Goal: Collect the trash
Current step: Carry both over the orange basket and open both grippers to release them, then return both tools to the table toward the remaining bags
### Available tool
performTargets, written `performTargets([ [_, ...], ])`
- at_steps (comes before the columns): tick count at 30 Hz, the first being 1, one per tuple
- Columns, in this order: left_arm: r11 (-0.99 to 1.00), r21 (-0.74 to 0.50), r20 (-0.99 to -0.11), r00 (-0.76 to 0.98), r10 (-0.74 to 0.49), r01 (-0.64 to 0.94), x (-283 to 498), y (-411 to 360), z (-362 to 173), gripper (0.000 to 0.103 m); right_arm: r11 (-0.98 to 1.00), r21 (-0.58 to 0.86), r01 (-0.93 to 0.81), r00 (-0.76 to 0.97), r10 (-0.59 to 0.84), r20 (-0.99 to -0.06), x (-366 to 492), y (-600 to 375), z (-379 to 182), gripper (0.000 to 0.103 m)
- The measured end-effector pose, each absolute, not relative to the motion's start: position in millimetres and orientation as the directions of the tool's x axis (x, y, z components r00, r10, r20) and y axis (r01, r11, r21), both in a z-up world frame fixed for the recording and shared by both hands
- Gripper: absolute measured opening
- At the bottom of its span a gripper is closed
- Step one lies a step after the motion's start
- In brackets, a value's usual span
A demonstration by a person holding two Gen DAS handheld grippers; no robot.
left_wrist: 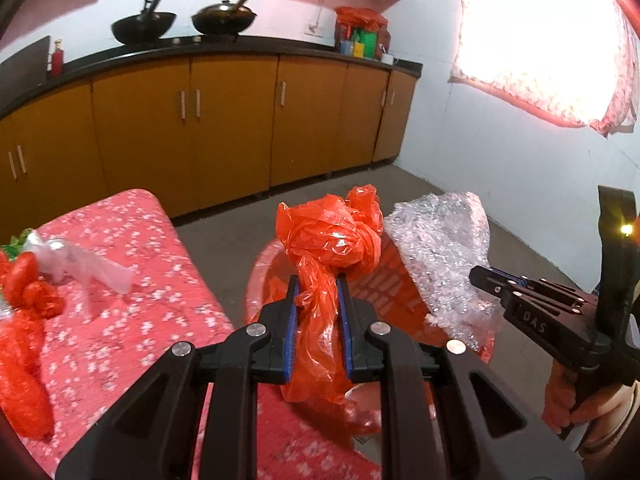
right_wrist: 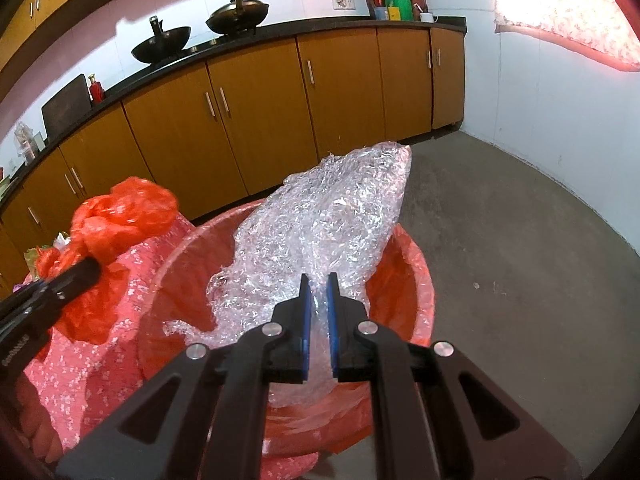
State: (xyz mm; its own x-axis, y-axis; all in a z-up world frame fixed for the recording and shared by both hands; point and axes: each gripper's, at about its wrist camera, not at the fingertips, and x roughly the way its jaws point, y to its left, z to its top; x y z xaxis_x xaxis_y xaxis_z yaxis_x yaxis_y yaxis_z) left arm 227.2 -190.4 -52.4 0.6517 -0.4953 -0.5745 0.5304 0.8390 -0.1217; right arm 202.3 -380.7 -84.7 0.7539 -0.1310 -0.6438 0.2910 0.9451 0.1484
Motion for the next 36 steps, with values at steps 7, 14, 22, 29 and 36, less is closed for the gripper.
performTargets([
  [7,0.818,-0.108,-0.610,0.612,-0.503,0.565,238,-220,-67,0.018,0.941,0.156,0.300,0.743,-0.128,-0.657,214,-389,-94,0.009],
  [14,0.812,-0.107,-0.633,0.590,-0.501,0.574,246,-233,-75,0.018,0.938,0.165,0.306,0.737,-0.124,-0.664,217,-391,-100,0.011],
  [22,0.820,-0.125,-0.639,0.587,-0.497,0.558,250,-236,-78,0.036,0.934,0.183,0.306,0.742,-0.113,-0.660,216,-393,-101,0.019],
  [29,0.835,-0.134,-0.631,0.604,-0.487,0.533,250,-224,-75,0.038,0.937,0.173,0.303,0.748,-0.121,-0.652,210,-390,-98,0.028],
  [36,0.891,-0.121,-0.565,0.707,-0.425,0.438,232,-171,-56,0.042,0.954,0.167,0.248,0.777,-0.092,-0.623,210,-366,-82,0.028],
])
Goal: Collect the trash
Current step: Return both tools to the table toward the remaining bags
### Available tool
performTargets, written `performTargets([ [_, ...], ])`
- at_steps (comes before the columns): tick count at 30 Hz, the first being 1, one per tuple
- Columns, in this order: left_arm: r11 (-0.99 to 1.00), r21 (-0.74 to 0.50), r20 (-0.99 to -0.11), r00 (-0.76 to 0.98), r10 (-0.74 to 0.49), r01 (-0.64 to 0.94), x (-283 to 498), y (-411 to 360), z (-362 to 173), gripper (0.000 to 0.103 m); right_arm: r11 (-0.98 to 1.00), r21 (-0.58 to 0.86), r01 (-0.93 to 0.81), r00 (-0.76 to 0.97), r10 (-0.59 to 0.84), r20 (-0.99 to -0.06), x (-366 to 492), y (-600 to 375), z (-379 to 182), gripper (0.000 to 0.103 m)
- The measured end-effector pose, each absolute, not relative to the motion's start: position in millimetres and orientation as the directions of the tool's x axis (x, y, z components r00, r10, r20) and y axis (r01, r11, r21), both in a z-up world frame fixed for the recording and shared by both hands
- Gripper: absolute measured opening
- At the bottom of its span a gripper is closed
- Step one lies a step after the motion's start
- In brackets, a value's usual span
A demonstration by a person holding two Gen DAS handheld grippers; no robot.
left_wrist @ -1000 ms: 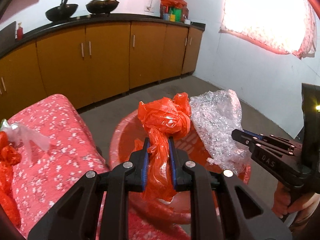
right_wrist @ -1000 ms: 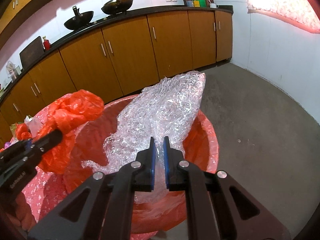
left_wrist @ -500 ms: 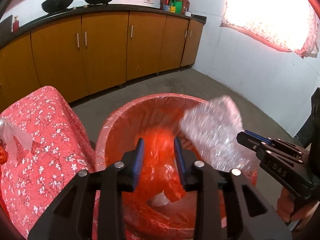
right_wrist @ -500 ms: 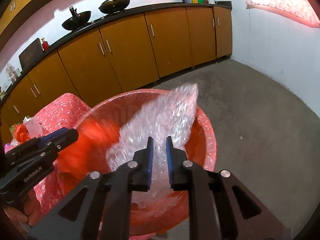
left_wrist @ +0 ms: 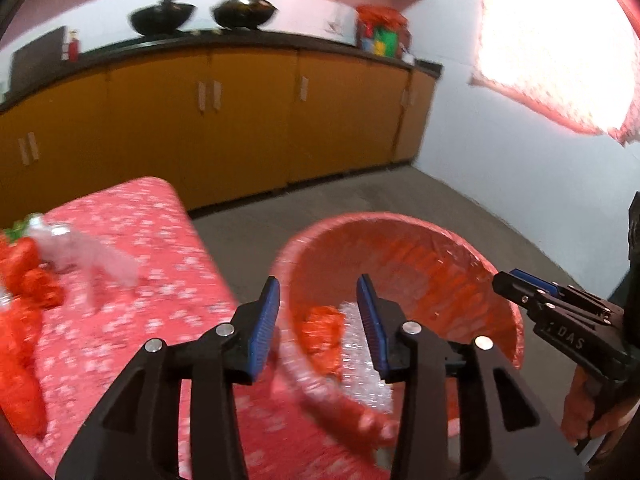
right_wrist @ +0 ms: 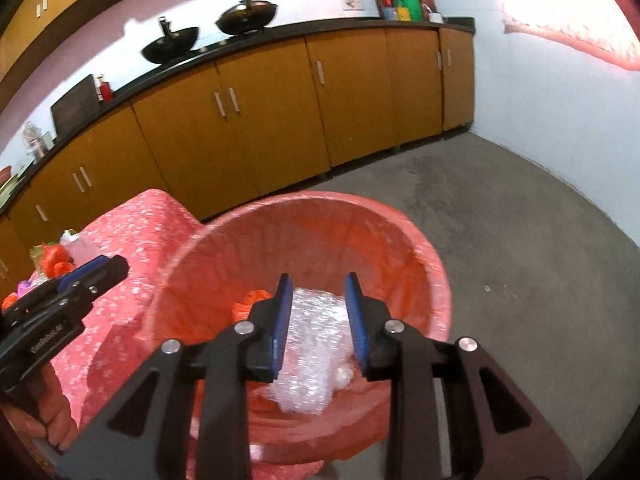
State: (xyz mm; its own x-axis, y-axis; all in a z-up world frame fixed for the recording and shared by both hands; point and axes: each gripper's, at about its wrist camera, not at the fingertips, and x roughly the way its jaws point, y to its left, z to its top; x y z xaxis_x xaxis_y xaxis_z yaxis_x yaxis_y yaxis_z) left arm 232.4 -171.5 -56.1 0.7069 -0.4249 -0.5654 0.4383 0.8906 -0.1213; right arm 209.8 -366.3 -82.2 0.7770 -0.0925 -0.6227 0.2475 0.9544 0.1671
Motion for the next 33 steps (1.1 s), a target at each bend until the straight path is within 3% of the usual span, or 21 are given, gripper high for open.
performTargets([
  [8,0.968,-0.090,-0.477,0.844,-0.247,0.233,193,-61,-33,0.048,0.981,0.184,0.058,0.819,0.059,-0.571,220,-283,-51,0.032],
  [12,0.999,-0.031,-0.443,0.896,-0.039,0.029,173,15,-30,0.051,0.976,0.205,-0.079,0.804,0.183,-0.565,229,-222,-43,0.034],
  [19,0.970,-0.043,-0.477,0.859,0.189,-0.238,159,122,-47,0.053,0.928,0.239,-0.284,0.724,0.371,-0.581,247,-102,-52,0.039],
  [25,0.936,-0.068,-0.464,0.842,0.276,-0.344,146,173,-56,0.057,0.899,0.238,-0.368,0.660,0.433,-0.614,260,-32,-67,0.044],
  [33,0.930,-0.086,-0.470,0.838,0.278,-0.357,144,195,-65,0.060,0.901,0.185,-0.393,0.638,0.412,-0.650,272,16,-82,0.052],
])
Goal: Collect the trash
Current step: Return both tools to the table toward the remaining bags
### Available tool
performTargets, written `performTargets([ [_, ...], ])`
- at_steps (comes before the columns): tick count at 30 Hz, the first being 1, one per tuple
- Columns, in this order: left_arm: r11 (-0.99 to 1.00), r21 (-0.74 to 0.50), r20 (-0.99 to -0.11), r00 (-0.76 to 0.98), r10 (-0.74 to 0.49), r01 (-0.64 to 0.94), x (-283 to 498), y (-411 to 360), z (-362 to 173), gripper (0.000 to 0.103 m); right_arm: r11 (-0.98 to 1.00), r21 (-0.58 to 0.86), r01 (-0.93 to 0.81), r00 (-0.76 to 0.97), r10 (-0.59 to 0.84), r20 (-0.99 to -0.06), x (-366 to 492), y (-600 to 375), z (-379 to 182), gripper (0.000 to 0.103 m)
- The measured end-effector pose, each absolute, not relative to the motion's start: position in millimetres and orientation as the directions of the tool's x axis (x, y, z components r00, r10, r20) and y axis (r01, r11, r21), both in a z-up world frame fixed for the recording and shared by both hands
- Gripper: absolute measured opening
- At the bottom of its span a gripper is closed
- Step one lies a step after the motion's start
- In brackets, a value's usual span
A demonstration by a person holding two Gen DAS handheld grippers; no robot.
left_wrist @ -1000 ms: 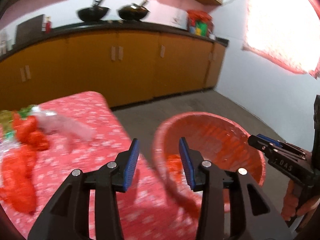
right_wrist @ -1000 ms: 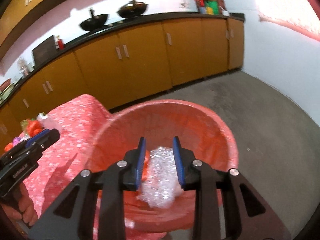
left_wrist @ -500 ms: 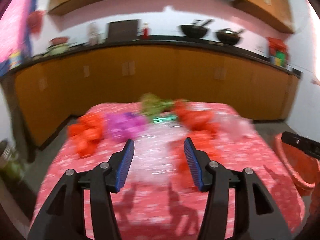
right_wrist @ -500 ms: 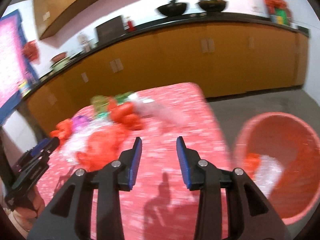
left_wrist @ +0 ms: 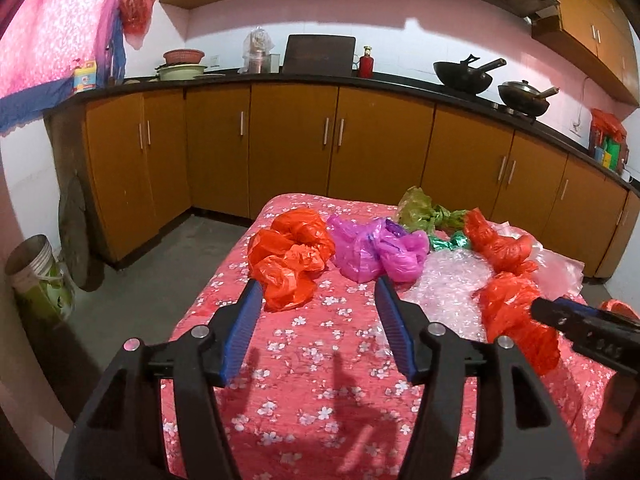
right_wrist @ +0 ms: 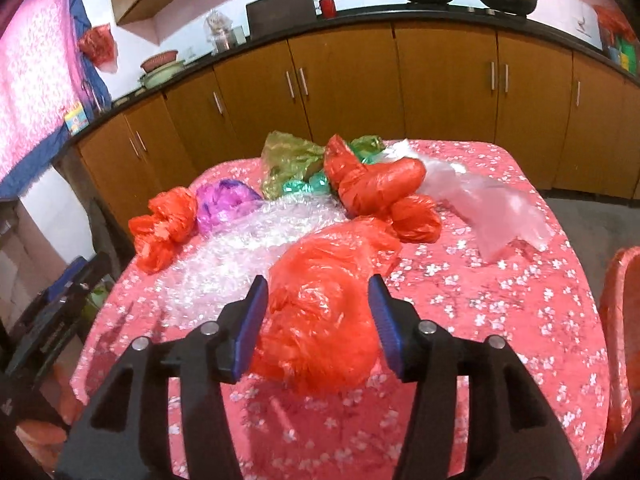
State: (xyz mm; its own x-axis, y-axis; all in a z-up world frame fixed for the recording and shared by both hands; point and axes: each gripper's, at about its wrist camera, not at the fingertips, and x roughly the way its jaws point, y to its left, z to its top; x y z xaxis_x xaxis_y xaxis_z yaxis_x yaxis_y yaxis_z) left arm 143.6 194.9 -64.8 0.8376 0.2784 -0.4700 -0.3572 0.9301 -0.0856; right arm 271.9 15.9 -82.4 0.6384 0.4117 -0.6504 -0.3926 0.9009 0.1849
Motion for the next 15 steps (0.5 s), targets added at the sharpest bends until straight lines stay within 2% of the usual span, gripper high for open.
performTargets([
  [5,0.935,-0.093,-0.478,0.839,0.260,-0.342,148,197,-67,0.061,0.908,0.140,-0.395,0.628,0.378,-0.680,278,23,-96,0.050],
  [7,0.939,-0.102,-0.482,0.842,0.243,-0.330,151,196,-68,0.061,0.909,0.141,-0.393,0.620,0.374,-0.690,279,22,-101,0.036],
  [9,0.943,-0.104,-0.485,0.844,0.229,-0.316,155,193,-68,0.061,0.908,0.139,-0.396,0.619,0.376,-0.689,278,19,-103,0.030],
  [15,0.962,-0.085,-0.496,0.848,0.185,-0.259,170,174,-67,0.061,0.902,0.118,-0.416,0.633,0.380,-0.674,269,11,-102,0.019],
])
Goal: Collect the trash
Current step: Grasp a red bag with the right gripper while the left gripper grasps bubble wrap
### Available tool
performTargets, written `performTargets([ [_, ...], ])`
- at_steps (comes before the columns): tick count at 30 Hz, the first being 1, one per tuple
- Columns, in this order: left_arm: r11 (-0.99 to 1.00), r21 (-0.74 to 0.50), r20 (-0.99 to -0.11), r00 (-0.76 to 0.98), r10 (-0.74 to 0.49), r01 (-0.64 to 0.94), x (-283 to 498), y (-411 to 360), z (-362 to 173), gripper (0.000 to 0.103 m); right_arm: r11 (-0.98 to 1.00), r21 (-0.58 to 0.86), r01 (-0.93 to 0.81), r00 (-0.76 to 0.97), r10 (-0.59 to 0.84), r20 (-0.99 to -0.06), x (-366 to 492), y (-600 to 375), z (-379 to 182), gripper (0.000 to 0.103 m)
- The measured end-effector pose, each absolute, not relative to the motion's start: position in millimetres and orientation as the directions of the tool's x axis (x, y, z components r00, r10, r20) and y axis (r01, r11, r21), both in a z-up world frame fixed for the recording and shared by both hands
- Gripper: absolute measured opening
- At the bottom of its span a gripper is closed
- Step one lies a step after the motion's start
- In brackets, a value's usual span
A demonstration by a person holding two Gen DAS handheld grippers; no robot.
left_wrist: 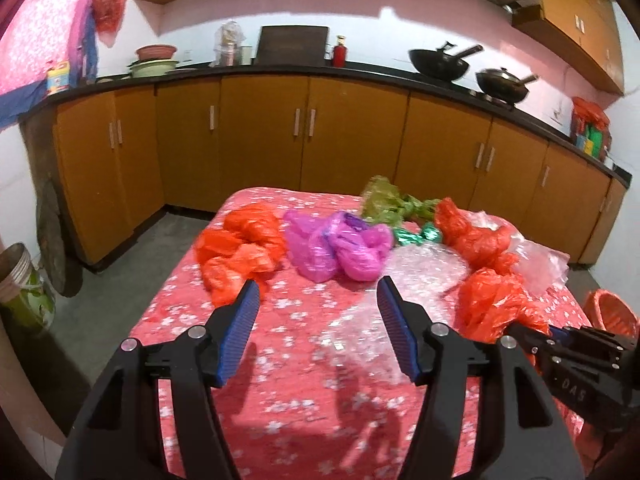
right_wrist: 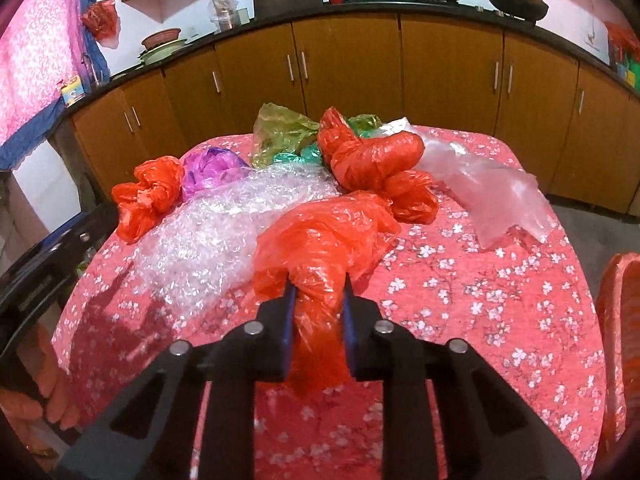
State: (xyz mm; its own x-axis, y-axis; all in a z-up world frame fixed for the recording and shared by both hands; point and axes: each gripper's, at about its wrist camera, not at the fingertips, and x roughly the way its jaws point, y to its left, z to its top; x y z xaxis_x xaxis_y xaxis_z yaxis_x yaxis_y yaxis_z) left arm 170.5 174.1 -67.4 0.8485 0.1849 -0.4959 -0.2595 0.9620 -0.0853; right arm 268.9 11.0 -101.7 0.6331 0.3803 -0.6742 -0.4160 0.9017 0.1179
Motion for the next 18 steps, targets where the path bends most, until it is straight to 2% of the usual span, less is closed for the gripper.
performTargets([
  [9,0.985,-0.032,-0.533,0.837,0.127,-0.170,196,145,-72,0.061,0.895,0.141,-0.424,0.643,0.407,-0.649,253,-11,-95,0.018],
  [18,0.986,-0.061,-0.569,0.817,0.094,-0.156,210,147,-75,0.061,0.866,0.184,-0.465,0.652,0.475,-0.591,236,-25,-79,0.018],
])
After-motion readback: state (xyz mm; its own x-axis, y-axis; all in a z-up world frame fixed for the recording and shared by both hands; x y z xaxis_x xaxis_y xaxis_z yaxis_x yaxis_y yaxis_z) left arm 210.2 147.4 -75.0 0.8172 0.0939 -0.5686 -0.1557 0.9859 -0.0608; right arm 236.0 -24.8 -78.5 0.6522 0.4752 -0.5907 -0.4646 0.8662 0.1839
